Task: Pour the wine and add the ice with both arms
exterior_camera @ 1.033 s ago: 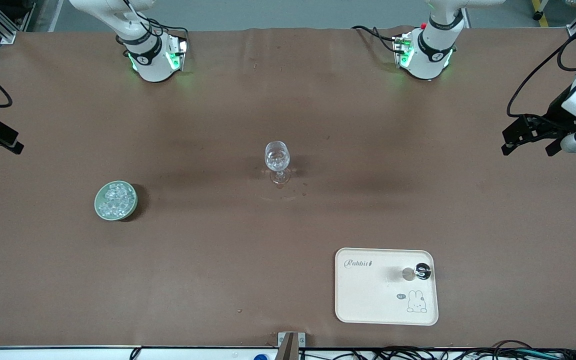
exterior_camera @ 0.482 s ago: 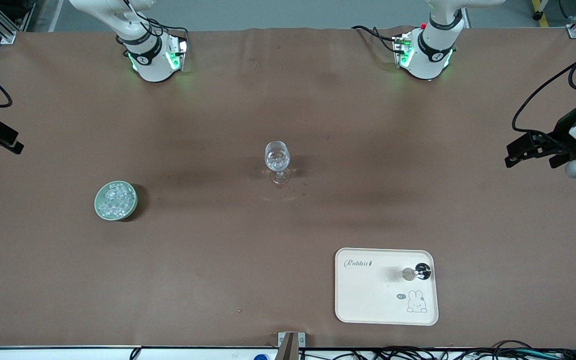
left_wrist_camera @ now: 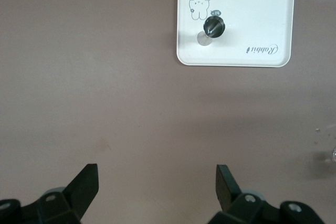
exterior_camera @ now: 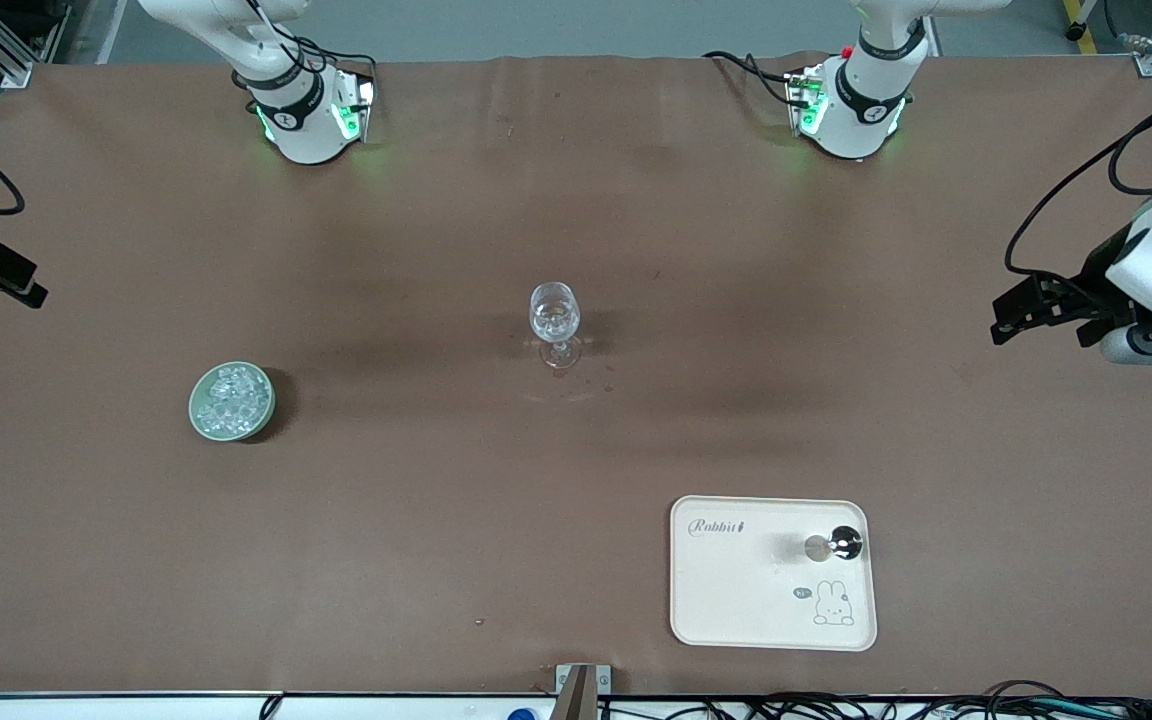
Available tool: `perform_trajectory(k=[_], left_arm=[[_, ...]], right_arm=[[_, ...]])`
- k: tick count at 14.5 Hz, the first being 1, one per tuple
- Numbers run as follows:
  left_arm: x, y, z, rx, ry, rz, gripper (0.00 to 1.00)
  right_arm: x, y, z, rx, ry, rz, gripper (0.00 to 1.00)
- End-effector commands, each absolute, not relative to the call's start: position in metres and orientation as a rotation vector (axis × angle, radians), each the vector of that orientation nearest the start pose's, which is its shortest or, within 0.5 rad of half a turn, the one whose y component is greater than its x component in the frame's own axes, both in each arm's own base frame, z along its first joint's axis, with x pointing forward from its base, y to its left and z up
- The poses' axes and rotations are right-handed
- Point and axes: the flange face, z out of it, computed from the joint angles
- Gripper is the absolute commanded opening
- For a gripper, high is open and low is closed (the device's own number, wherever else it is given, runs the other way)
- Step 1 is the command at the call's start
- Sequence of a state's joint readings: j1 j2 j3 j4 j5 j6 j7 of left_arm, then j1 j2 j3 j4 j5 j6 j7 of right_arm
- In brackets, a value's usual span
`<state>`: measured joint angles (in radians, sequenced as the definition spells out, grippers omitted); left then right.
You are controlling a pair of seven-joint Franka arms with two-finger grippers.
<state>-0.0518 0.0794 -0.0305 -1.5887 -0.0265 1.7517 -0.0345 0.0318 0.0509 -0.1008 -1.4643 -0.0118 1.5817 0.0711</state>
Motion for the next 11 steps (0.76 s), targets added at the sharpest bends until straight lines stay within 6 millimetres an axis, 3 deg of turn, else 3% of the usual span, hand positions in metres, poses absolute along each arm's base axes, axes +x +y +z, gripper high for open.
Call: perform_trajectory(k=[1,4,7,11], left_arm=[[0.579,-0.051,0.598,-3.155,0.104,-0.146,0.99],[0.578,-0.053,0.620,-3.153,0.100,-0.188,0.99],[0.564,-0.054,0.626,-3.160,0.086,-0.114,0.99],[0.564,-0.054,0.626,-3.165,0.086,-0.112,0.99]], right_arm=[[0.563,-0.038,0.651,-3.137,0.241,-0.104,1.00],[0.563,-0.038,0.651,-3.137,0.241,-0.104,1.00],[0.563,-0.038,0.651,-3.137,0.241,-0.104,1.00],[0.563,-0.038,0.651,-3.137,0.241,-0.104,1.00]])
